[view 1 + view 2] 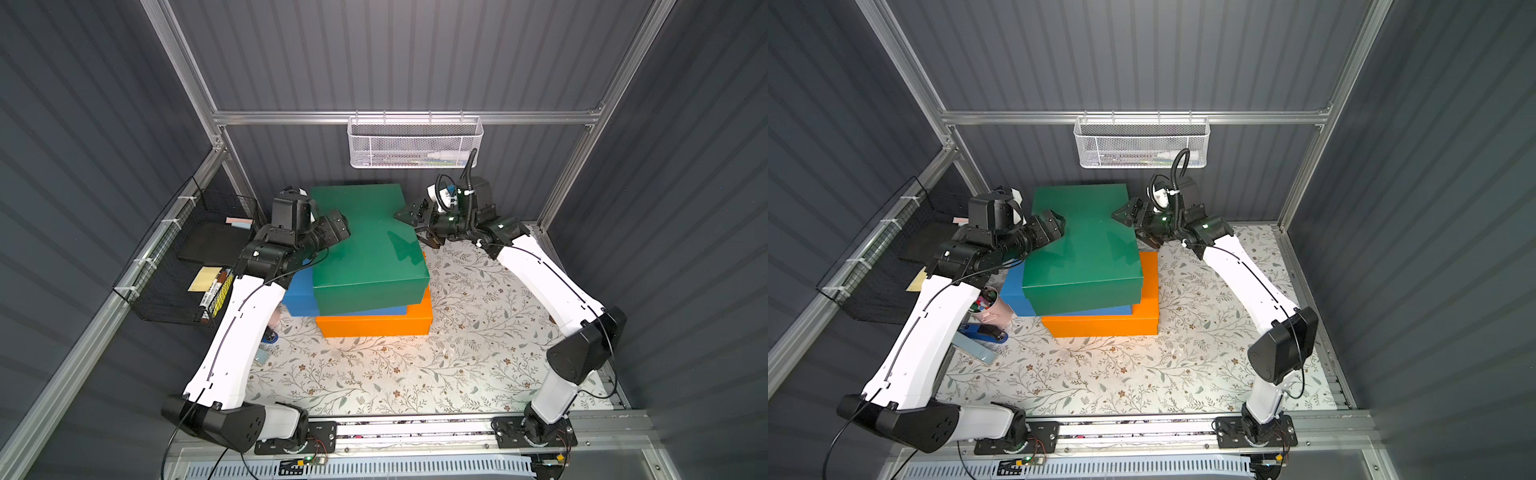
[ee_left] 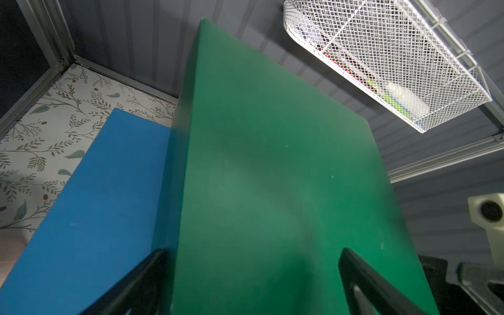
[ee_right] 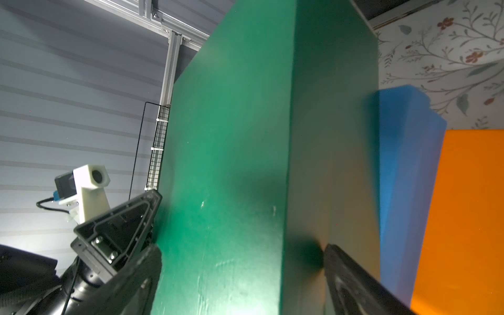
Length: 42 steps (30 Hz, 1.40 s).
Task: Stack the shoeboxes
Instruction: Place the shoebox at the shoebox.
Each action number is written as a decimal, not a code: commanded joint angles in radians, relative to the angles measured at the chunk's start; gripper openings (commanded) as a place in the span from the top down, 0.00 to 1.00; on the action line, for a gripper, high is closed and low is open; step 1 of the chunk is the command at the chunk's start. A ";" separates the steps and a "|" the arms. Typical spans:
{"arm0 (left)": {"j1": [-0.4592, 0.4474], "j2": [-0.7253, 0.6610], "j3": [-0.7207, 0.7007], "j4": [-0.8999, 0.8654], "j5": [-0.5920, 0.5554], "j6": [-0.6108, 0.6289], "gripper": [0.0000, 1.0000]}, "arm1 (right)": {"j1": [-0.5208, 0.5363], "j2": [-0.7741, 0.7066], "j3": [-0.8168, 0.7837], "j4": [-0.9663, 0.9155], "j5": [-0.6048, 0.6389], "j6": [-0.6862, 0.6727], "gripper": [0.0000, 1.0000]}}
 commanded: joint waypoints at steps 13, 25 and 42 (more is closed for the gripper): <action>-0.016 -0.162 -0.042 -0.095 -0.062 -0.069 0.00 | -0.002 0.216 0.370 -0.165 -0.004 -0.238 0.01; -0.017 -0.133 0.123 -0.302 -0.300 -0.019 0.00 | -0.050 0.212 0.406 -0.210 0.046 -0.297 0.01; 0.048 0.464 0.775 -0.075 -0.223 0.481 0.00 | -0.072 -0.223 0.108 -0.381 0.147 -0.443 0.02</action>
